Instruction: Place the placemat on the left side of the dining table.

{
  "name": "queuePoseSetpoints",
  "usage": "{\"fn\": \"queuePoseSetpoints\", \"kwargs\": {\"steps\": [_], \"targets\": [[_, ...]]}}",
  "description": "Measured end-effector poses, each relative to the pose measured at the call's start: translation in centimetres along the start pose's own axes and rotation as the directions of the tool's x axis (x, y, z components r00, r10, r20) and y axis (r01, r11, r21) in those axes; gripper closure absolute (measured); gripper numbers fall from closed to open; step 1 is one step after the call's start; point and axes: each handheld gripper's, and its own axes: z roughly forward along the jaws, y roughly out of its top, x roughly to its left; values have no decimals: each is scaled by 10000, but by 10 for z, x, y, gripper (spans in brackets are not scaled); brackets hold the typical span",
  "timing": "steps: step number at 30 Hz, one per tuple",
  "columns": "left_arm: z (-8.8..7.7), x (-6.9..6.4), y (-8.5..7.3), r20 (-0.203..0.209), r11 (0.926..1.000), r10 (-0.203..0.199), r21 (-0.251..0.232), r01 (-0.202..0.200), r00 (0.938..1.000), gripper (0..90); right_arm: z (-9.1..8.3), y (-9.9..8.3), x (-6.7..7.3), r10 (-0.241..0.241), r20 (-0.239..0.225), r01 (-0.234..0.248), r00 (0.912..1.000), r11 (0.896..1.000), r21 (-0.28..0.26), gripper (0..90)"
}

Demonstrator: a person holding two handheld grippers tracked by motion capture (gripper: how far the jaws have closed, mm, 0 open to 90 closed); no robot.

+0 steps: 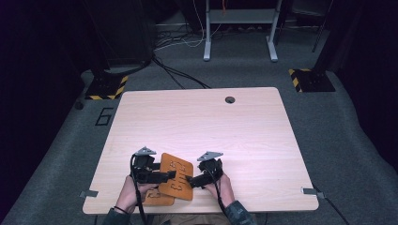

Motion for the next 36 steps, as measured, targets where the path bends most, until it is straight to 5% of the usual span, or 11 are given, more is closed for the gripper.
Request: {"fn": "queuePoseSetpoints", "kwargs": {"steps": [10,14,19,36], "targets": [[6,-14,16,-113,9990,426,134,-425,9990,280,-4,-2,-6,279,108,-278,9996,9996,-98,0],[8,-18,20,-19,9977,658,165,-657,9978,306,-4,-3,-4,-178,806,170,9966,9998,109,9],[12,-22,22,-48,9972,716,240,-715,9974,337,-4,-3,-4,-181,821,172,9965,9998,115,9],[31,-28,29,-134,9929,1036,608,-1026,9945,598,-8,-6,-9,-35,950,28,9955,10000,74,9]]}}
